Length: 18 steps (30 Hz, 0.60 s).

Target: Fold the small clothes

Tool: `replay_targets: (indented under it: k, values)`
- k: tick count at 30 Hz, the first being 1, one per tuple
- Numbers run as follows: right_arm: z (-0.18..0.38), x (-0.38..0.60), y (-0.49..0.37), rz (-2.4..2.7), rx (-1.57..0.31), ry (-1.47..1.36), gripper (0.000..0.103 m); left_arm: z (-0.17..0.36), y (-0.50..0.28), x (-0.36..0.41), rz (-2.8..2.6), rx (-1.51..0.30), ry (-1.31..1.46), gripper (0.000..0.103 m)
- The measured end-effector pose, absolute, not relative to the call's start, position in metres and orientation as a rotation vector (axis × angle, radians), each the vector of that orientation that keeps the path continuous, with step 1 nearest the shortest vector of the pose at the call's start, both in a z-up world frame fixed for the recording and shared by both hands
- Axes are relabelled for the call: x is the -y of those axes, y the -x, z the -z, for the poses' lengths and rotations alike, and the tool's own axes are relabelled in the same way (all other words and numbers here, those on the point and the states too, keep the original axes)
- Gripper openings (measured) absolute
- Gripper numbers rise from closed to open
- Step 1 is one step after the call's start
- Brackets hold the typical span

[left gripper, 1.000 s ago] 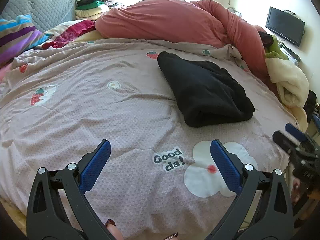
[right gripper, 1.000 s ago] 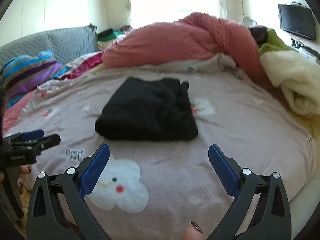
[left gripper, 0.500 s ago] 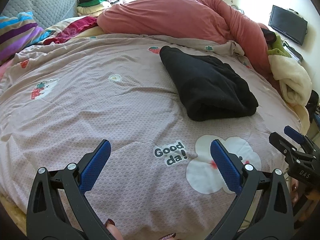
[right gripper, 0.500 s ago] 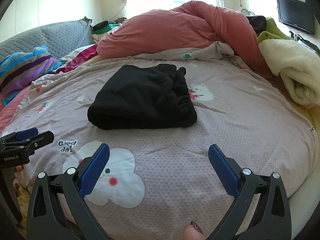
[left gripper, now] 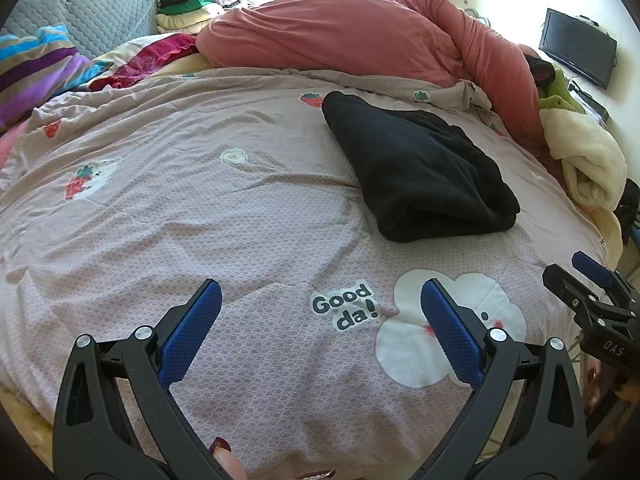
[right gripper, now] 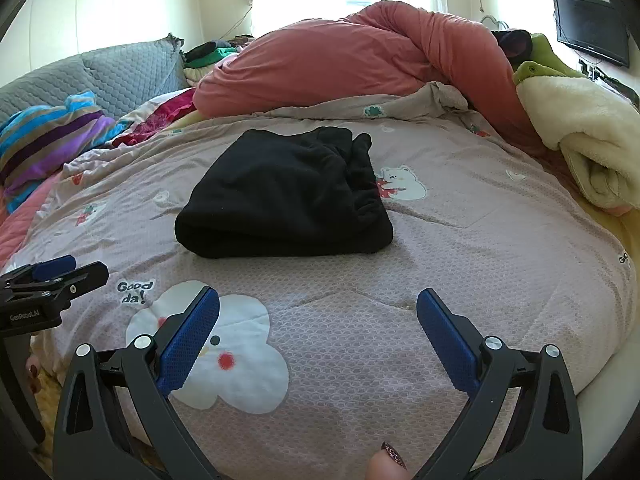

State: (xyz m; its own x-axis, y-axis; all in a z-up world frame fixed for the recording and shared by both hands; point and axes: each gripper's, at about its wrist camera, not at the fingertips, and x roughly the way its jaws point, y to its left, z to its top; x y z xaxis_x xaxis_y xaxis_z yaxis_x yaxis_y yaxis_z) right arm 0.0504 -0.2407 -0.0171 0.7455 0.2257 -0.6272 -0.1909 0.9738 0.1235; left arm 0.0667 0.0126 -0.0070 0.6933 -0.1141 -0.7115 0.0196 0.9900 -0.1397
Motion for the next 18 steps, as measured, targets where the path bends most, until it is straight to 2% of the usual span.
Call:
replay_targets:
  k: [18]
  values:
    - [0.0166, 0.2402, -0.0508, -0.235, -0.697, -0.051, 0.098, 0.0084, -0.0679, -0.013, 0.054, -0.814, 0.113, 0.093]
